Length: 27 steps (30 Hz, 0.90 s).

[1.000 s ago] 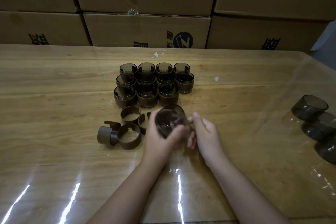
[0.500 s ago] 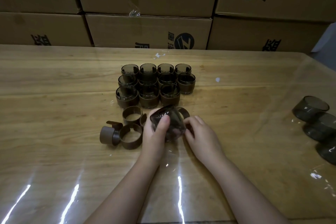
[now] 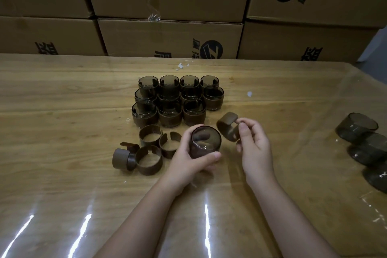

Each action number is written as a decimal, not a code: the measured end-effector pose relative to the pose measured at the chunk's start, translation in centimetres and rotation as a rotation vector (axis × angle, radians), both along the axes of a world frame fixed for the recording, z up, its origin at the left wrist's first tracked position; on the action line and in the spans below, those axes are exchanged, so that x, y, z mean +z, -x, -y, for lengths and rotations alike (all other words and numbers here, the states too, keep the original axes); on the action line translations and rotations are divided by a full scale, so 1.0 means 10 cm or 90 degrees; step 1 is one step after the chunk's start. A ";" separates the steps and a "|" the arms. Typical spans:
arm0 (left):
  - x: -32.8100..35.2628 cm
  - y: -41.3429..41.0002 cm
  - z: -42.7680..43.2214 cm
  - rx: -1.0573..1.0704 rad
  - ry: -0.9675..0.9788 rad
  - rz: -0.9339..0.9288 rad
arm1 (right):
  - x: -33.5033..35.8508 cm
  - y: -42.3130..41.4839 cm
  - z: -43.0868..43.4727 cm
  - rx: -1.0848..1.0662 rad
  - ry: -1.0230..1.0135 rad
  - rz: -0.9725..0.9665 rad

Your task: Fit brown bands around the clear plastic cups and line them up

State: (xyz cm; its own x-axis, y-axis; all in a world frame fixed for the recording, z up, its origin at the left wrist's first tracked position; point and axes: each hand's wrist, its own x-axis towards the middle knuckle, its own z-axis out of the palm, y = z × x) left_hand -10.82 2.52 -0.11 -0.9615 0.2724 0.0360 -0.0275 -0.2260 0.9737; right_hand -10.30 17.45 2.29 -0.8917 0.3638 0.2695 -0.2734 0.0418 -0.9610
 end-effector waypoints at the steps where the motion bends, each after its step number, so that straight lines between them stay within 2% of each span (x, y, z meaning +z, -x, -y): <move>1: 0.00 0.01 0.00 -0.002 0.001 0.005 | 0.01 0.00 0.00 0.005 0.034 0.022; 5: 0.02 0.02 0.01 0.001 -0.033 0.064 | 0.05 0.00 -0.07 -0.031 0.116 0.057; 12: 0.03 0.06 -0.03 0.043 -0.040 0.103 | 0.03 0.00 -0.08 0.018 0.074 0.185; 15: 0.04 0.03 -0.05 0.047 0.027 0.049 | 0.05 -0.03 -0.07 0.086 0.070 0.199; 18: 0.02 -0.01 -0.07 0.046 0.164 -0.037 | 0.05 -0.07 -0.01 0.135 0.038 0.175; 20: 0.03 -0.03 -0.07 0.042 0.209 -0.073 | 0.02 -0.07 0.02 0.099 -0.001 0.139; 23: 0.06 -0.06 -0.08 0.024 0.191 -0.071 | 0.00 -0.08 0.04 0.042 -0.030 0.097; 27: 0.07 -0.12 -0.09 0.016 0.284 -0.178 | 0.02 -0.10 0.05 0.026 -0.035 0.068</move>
State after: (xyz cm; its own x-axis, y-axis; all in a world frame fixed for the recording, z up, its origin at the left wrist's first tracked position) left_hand -9.66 3.40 0.61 -0.9379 0.2975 0.1784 0.2479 0.2150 0.9446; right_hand -9.29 16.95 2.47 -0.9301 0.3135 0.1913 -0.1729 0.0858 -0.9812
